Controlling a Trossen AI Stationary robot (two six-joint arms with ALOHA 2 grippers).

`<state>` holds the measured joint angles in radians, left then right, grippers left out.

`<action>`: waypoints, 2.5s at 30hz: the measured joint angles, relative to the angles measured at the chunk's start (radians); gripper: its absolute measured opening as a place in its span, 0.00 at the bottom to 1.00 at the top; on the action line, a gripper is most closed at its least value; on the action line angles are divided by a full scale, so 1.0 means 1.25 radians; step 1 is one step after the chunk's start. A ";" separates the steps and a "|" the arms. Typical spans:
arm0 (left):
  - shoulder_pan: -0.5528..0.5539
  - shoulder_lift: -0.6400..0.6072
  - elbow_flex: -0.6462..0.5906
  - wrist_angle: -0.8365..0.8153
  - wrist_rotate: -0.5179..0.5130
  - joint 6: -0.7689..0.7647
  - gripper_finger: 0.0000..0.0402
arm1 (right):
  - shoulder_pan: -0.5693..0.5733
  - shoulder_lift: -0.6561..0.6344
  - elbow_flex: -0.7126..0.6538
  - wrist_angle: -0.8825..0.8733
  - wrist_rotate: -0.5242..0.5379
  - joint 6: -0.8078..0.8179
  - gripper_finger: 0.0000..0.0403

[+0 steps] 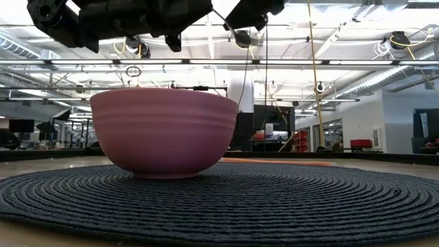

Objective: Pick & Place Utensil
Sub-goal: Put the blue fork into the pink bowl on the blue mat

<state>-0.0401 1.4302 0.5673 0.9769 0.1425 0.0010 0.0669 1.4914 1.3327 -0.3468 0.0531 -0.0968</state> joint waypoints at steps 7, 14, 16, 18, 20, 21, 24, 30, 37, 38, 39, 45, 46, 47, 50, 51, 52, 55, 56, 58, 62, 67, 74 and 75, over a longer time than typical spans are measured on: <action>0.003 -0.020 0.000 -0.103 0.031 -0.087 0.03 | 0.000 0.000 0.000 -0.002 -0.001 -0.001 0.43; 0.003 -0.056 0.001 -0.236 0.060 -0.187 0.03 | 0.000 0.000 0.000 -0.007 -0.001 -0.007 0.52; -0.001 -0.079 -0.002 -0.305 0.079 -0.211 0.03 | 0.000 0.000 0.000 -0.014 0.001 -0.015 0.53; -0.006 -0.086 0.000 -0.320 0.081 -0.226 0.03 | 0.000 -0.004 0.000 -0.031 0.024 -0.018 0.54; -0.011 -0.111 -0.001 -0.372 0.090 -0.238 0.03 | 0.000 -0.012 0.000 -0.052 0.070 -0.020 0.54; -0.014 -0.121 -0.001 -0.382 0.098 -0.240 0.03 | 0.000 -0.015 0.001 -0.051 0.094 -0.018 0.53; -0.018 -0.144 0.001 -0.430 0.110 -0.273 0.03 | 0.000 -0.038 0.000 -0.096 0.176 -0.013 0.52; -0.025 -0.161 0.000 -0.523 0.117 -0.352 0.03 | -0.001 -0.091 0.001 -0.135 0.278 0.021 0.51; -0.032 -0.123 0.000 -0.526 0.117 -0.389 0.03 | -0.001 -0.149 0.001 -0.248 0.464 0.073 0.50; -0.032 -0.120 0.000 -0.530 0.118 -0.394 0.03 | -0.002 -0.155 0.001 -0.263 0.482 0.086 0.50; -0.032 -0.116 0.000 -0.529 0.119 -0.399 0.03 | -0.002 -0.161 0.001 -0.284 0.492 0.098 0.50; -0.026 -0.075 0.000 -0.529 0.155 -0.432 0.03 | -0.002 -0.177 -0.001 -0.361 0.500 0.166 0.50; -0.024 -0.067 0.000 -0.523 0.165 -0.440 0.03 | -0.002 -0.177 -0.006 -0.358 0.500 0.172 0.50; -0.021 -0.059 0.000 -0.520 0.172 -0.446 0.03 | -0.002 -0.180 -0.014 -0.357 0.500 0.173 0.50; -0.018 -0.035 0.000 -0.502 0.192 -0.462 0.04 | -0.002 -0.181 -0.047 -0.332 0.501 0.169 0.49; -0.018 -0.027 0.000 -0.492 0.200 -0.468 0.04 | -0.002 -0.181 -0.061 -0.324 0.501 0.164 0.49; -0.016 -0.020 0.000 -0.489 0.209 -0.472 0.05 | -0.002 -0.181 -0.075 -0.317 0.501 0.157 0.49; -0.015 0.006 0.000 -0.480 0.224 -0.485 0.06 | -0.004 -0.181 -0.115 -0.278 0.501 0.135 0.49; -0.013 0.013 0.000 -0.479 0.225 -0.486 0.06 | -0.007 -0.181 -0.127 -0.268 0.501 0.130 0.49; -0.010 0.031 0.000 -0.463 0.235 -0.491 0.05 | -0.015 -0.180 -0.142 -0.253 0.501 0.130 0.49; -0.003 0.059 0.000 -0.429 0.250 -0.500 0.03 | -0.034 -0.180 -0.153 -0.246 0.501 0.131 0.49; 0.008 0.073 0.000 -0.432 0.256 -0.508 0.12 | -0.043 -0.180 -0.156 -0.244 0.501 0.131 0.49; 0.016 0.073 0.000 -0.434 0.239 -0.502 0.19 | -0.043 -0.180 -0.156 -0.231 0.501 0.131 0.49; 0.016 0.073 0.000 -0.437 0.239 -0.502 0.19 | -0.043 -0.180 -0.156 -0.231 0.501 0.131 0.49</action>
<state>-0.0196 1.5209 0.5671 0.4309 0.4408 -0.6262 0.0128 1.2659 1.1378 -0.6352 0.6792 0.0666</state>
